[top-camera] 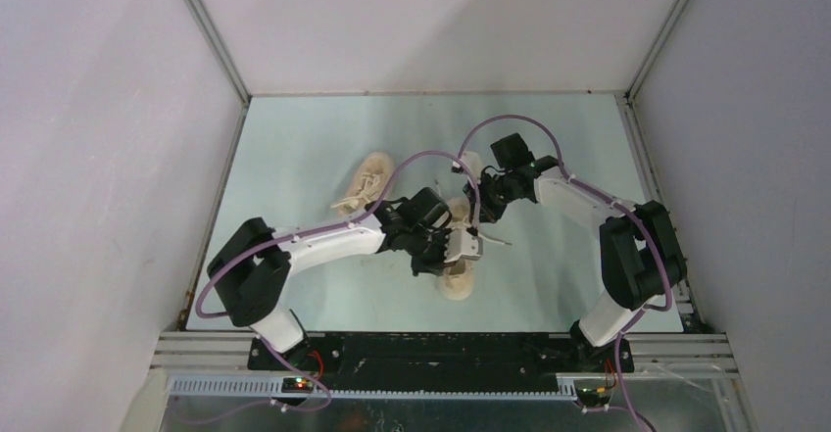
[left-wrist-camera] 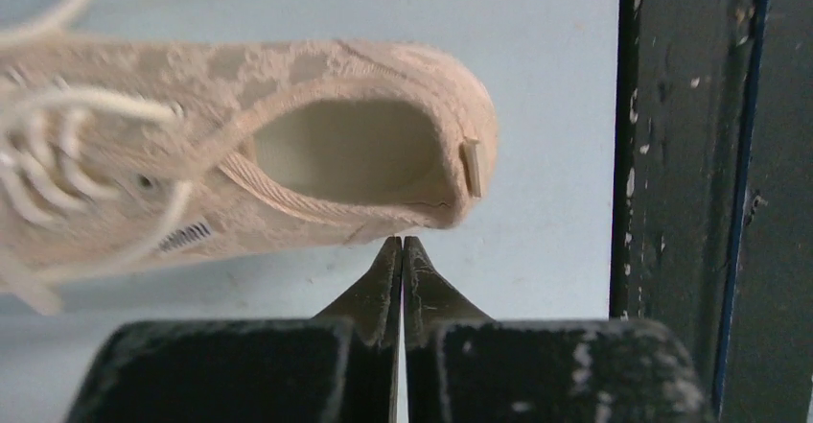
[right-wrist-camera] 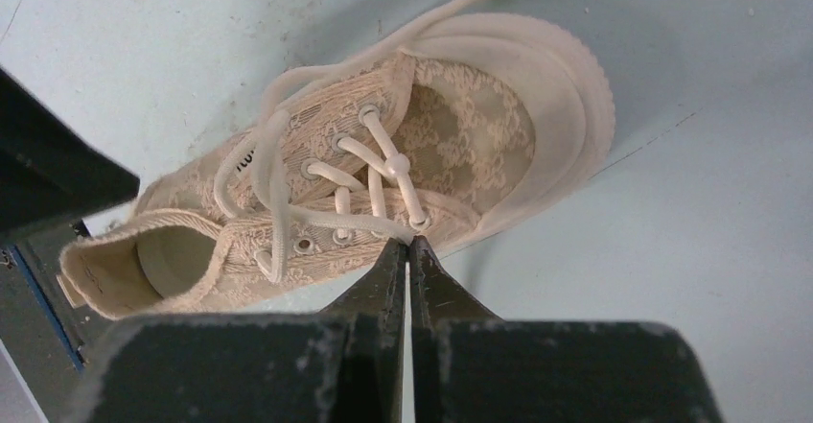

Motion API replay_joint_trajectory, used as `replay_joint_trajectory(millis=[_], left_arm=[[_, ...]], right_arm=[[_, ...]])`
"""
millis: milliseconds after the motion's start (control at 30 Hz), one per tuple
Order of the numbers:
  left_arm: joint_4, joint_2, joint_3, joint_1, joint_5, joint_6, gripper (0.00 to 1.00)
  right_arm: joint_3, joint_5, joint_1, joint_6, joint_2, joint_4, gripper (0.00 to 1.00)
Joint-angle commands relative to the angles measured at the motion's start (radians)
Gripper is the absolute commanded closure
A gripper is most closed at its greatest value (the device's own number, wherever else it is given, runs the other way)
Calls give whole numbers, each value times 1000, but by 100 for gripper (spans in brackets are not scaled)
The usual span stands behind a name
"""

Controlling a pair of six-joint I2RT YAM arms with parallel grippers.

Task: Tie the shoes
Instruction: Adjust the shoe at the center of the board, then tie the shoelace on the shoe.

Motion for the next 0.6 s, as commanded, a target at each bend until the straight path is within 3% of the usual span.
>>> replay_joint_trajectory(millis=[0,67,200,367,567], left_arm=[[82,-19,74,-26,14,-10,99],[56,-68,57,-15,4,8,98],[22,-181,-12,80,4,-73,83],[192,-196,-69,246,52,-181,64],[184,-35,27,278,167,99,60]], right_arm=[[40,-6,-10,-15,-16,-12,100],[41,-6,-12,-23,-18,-19,100],[39,-7,-12,-32,-21,-23,100],[39,-16,-15,-24,-14,-20,100],[64,-34,-13,-10,14,-43,100]])
